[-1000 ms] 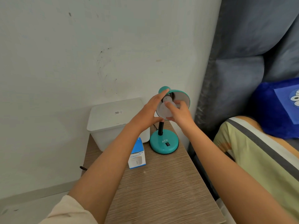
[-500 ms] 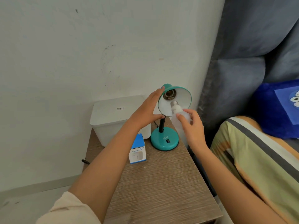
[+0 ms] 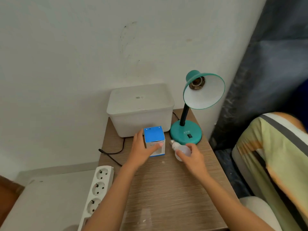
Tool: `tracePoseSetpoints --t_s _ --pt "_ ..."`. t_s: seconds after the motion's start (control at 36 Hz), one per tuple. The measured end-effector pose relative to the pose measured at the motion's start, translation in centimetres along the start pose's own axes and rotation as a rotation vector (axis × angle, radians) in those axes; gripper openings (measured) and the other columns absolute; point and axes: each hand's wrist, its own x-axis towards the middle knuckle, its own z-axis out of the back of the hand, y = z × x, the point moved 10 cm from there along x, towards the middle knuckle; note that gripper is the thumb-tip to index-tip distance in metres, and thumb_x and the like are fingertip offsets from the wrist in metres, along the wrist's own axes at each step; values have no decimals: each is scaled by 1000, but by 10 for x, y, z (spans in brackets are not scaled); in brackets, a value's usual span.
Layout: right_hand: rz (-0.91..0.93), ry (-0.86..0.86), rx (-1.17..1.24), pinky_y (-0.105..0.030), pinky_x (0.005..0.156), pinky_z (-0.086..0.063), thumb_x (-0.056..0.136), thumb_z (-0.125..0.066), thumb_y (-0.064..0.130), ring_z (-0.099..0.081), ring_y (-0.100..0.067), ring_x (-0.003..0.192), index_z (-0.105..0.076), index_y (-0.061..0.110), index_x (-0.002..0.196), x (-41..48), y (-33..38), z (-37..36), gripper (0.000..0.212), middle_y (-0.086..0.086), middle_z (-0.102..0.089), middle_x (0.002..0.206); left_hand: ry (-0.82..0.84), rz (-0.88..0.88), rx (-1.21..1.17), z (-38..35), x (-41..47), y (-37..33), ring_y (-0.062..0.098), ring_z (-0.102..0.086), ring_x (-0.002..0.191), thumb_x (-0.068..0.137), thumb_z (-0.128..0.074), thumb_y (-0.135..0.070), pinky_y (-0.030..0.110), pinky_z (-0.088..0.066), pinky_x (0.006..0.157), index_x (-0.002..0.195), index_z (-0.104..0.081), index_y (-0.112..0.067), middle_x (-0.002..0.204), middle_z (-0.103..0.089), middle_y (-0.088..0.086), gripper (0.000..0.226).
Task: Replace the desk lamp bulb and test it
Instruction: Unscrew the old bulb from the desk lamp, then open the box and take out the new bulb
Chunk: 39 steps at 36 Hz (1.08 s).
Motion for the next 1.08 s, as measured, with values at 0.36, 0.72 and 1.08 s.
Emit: tracePoseSetpoints --t_s 0.36,0.72,1.08 --pt "86 18 -247 -26 86 -35 78 -69 33 -47 -24 111 -46 7 124 31 18 -31 57 -12 -46 124 -10 -62 -62 -11 26 19 6 -38 119 57 -89 -19 25 -33 101 135 -30 -27 124 -40 -9 98" --pt "435 -3 -243 -28 94 -45 87 -62 24 -53 -16 107 -54 4 121 22 77 -17 41 -10 -58 119 -64 -58 -89 -9 19 31 1 -32 117 61 -88 -24 18 -33 96 143 -24 -21 133 -30 -4 104" --pt "852 515 -766 -36 95 -47 89 -56 32 -51 -18 117 -57 15 125 12 135 -85 40 -4 -53 131 7 -37 -130 -14 18 38 11 -49 117 62 -87 -25 19 -47 90 144 -21 -20 136 -40 -1 106"
